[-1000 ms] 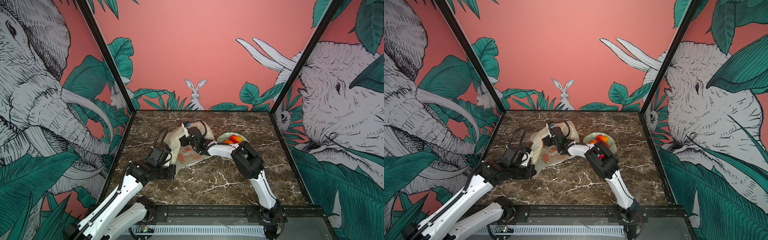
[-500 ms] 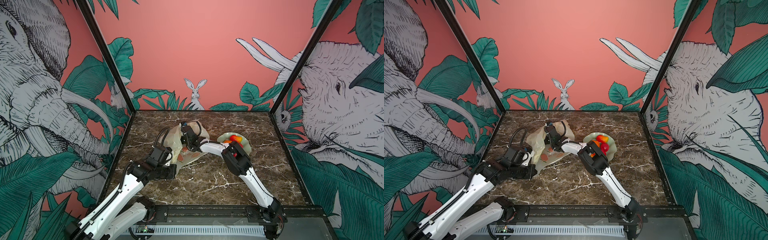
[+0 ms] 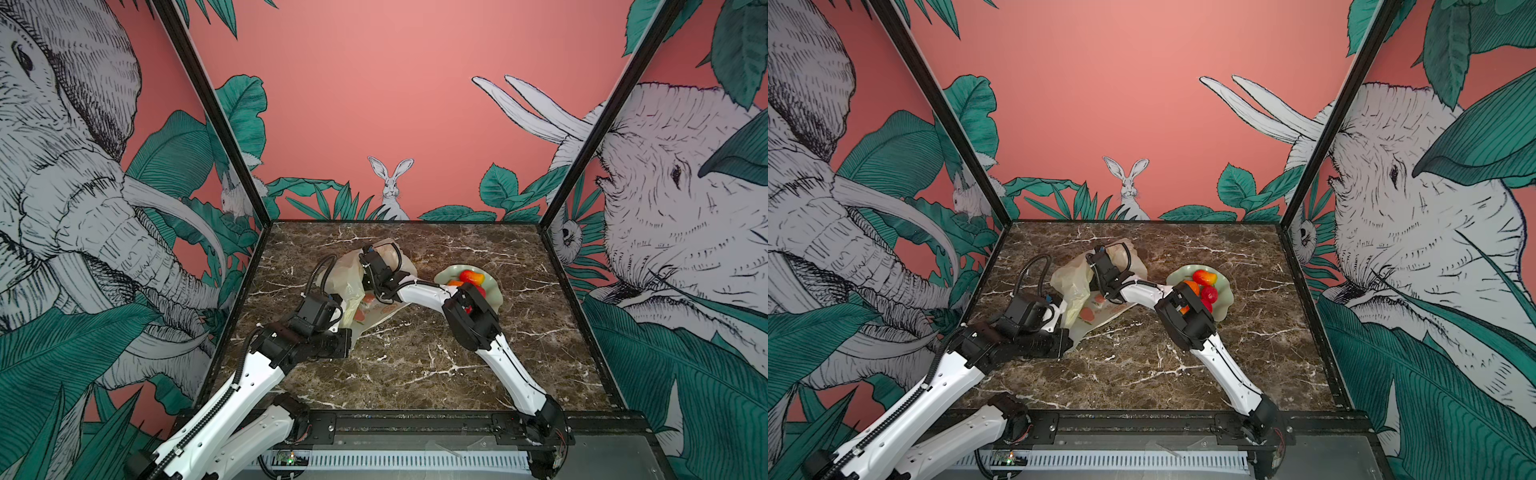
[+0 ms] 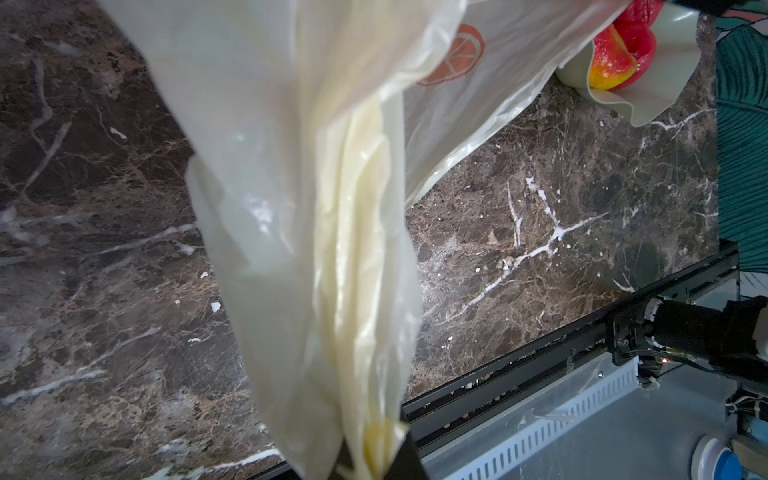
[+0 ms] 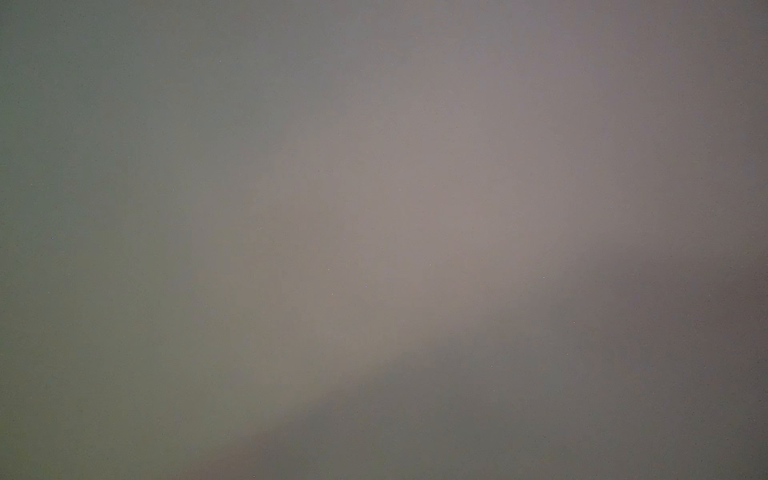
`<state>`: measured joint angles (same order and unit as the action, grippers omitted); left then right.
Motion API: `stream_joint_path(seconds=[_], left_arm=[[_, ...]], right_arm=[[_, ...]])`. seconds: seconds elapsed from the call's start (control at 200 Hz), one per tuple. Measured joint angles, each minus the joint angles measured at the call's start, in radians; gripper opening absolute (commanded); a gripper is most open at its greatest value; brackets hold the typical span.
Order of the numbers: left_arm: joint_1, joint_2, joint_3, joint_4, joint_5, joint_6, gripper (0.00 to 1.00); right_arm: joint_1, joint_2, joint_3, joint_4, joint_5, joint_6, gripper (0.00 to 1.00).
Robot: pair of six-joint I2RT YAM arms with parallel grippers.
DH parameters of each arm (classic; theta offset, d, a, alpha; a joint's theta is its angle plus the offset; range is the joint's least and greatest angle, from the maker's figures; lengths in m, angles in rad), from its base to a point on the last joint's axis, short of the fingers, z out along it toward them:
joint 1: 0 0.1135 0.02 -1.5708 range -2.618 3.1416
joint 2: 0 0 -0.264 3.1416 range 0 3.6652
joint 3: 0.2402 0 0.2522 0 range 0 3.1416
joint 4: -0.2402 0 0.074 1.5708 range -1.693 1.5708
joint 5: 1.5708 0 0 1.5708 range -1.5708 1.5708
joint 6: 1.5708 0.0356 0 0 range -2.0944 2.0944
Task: Take fruits out of the plastic bag
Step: Take out the fake fruit from the plastic bag.
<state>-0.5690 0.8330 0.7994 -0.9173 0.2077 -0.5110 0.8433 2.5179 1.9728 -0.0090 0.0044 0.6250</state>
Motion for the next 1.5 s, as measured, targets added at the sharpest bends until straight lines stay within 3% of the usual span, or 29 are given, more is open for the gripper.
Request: stream_joint_path(seconds=[0.29, 0.495, 0.845, 1.09, 1.33, 1.501], left_arm=[[0.000, 0.006, -0.008, 0.004, 0.002, 0.006, 0.00], [0.000, 0.032, -0.014, 0.030, 0.052, 0.014, 0.00], [0.000, 0.110, 0.058, 0.026, 0.110, 0.083, 0.00], [0.000, 0.116, 0.063, 0.026, 0.121, 0.093, 0.00], [0.000, 0.085, 0.063, 0.025, 0.112, 0.092, 0.00], [0.000, 0.067, 0.063, 0.023, 0.092, 0.091, 0.00]], right_arm=[[-0.007, 0.000, -0.057, 0.170, -0.102, 0.027, 0.74], [-0.007, 0.025, 0.003, 0.143, -0.062, 0.103, 0.83], [0.011, 0.190, 0.311, 0.019, 0.045, 0.148, 0.90], [0.037, 0.285, 0.503, -0.100, 0.097, 0.110, 0.88], [0.037, 0.272, 0.512, -0.173, 0.124, 0.083, 0.61], [0.023, 0.194, 0.403, -0.190, 0.140, 0.061, 0.52]])
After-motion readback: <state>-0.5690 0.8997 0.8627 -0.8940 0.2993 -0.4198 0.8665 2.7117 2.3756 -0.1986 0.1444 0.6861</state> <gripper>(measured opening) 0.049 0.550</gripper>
